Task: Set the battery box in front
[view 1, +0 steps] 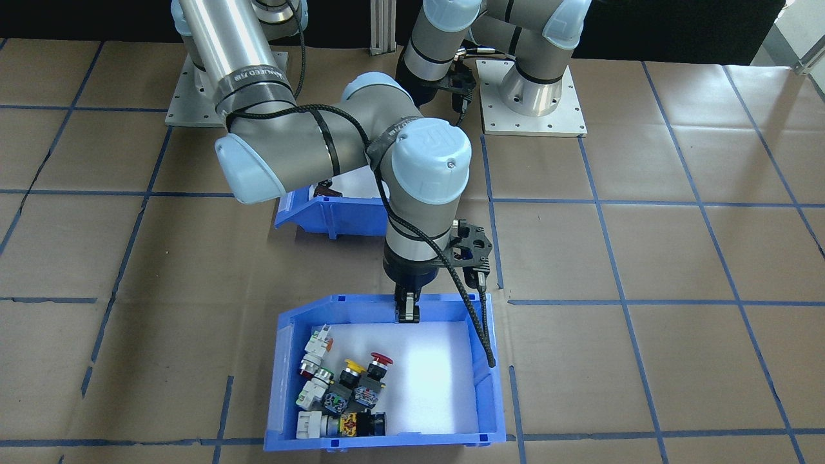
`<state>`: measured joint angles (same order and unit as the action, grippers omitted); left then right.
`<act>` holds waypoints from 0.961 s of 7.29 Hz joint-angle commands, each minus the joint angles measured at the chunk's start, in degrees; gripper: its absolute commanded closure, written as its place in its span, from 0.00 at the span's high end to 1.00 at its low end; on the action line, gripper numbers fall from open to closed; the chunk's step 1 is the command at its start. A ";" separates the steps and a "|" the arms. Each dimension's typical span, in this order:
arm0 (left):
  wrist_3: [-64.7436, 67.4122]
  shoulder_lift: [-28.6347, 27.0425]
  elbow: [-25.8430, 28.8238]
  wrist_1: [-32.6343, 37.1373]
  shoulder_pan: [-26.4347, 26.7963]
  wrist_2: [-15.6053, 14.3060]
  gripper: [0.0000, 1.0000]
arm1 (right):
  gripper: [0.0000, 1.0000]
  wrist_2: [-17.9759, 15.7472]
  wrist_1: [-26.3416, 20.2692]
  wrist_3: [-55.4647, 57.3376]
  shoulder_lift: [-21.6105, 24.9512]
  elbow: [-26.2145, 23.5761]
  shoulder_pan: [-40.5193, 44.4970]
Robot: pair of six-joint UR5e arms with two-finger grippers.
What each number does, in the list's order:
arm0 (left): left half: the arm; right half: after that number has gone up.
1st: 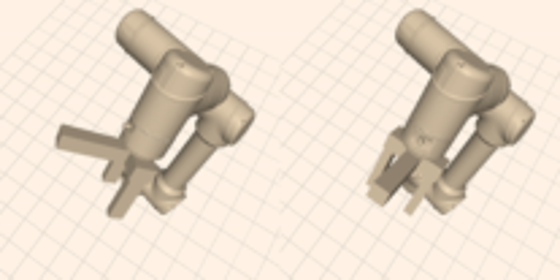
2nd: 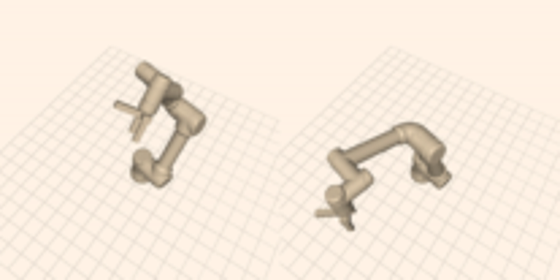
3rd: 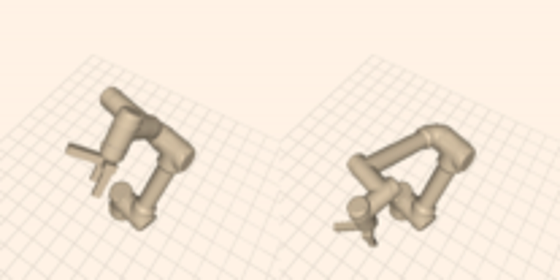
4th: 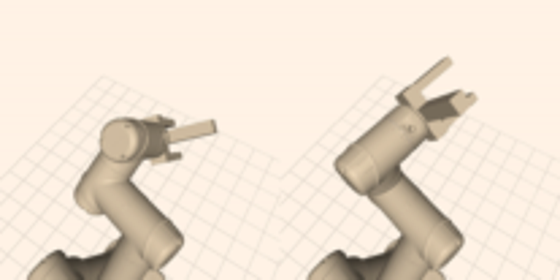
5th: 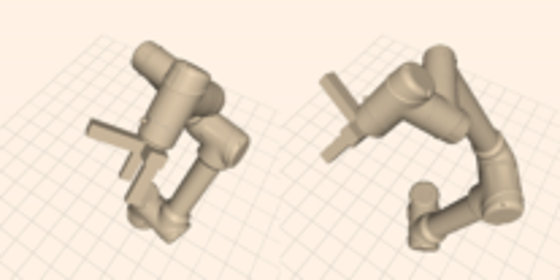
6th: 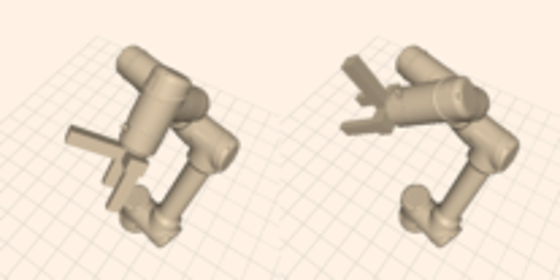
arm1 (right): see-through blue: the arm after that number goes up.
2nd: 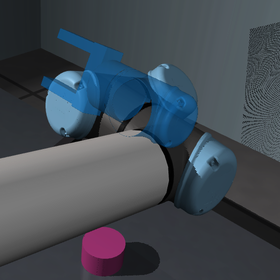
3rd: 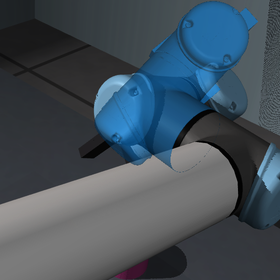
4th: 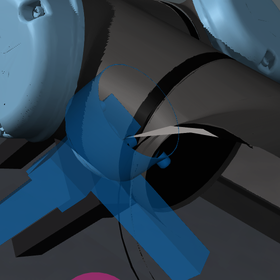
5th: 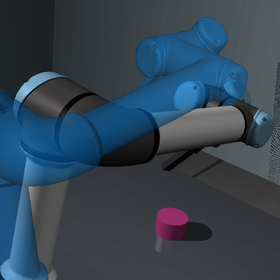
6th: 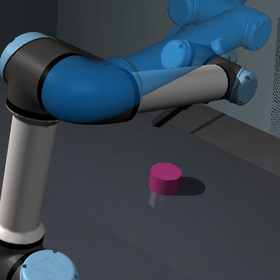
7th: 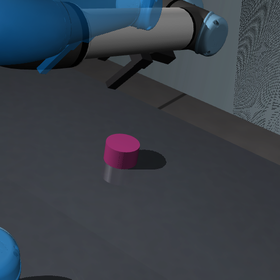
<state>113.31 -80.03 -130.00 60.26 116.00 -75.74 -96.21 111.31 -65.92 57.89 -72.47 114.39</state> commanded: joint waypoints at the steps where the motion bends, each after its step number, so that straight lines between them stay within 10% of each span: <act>1: 1.82 -2.48 -0.08 -1.37 0.54 -0.02 0.99 | 0.00 -0.03 -4.51 -9.18 5.28 -1.18 -7.65; 3: 4.19 -6.35 0.01 -4.35 2.99 -0.11 0.94 | 0.00 -0.21 -3.57 -16.93 11.42 -7.21 -16.35; 5: 3.77 -6.37 -0.34 -7.59 3.53 -0.46 0.39 | 0.00 0.58 -3.03 -24.92 19.24 -15.91 -27.94; 7: 4.12 -5.67 -2.08 -10.69 3.53 -0.29 0.03 | 0.00 1.11 1.95 -35.98 24.43 -23.82 -35.44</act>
<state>117.40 -86.44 -130.94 51.38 119.48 -76.13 -95.46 110.33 -94.87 78.73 -91.01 83.91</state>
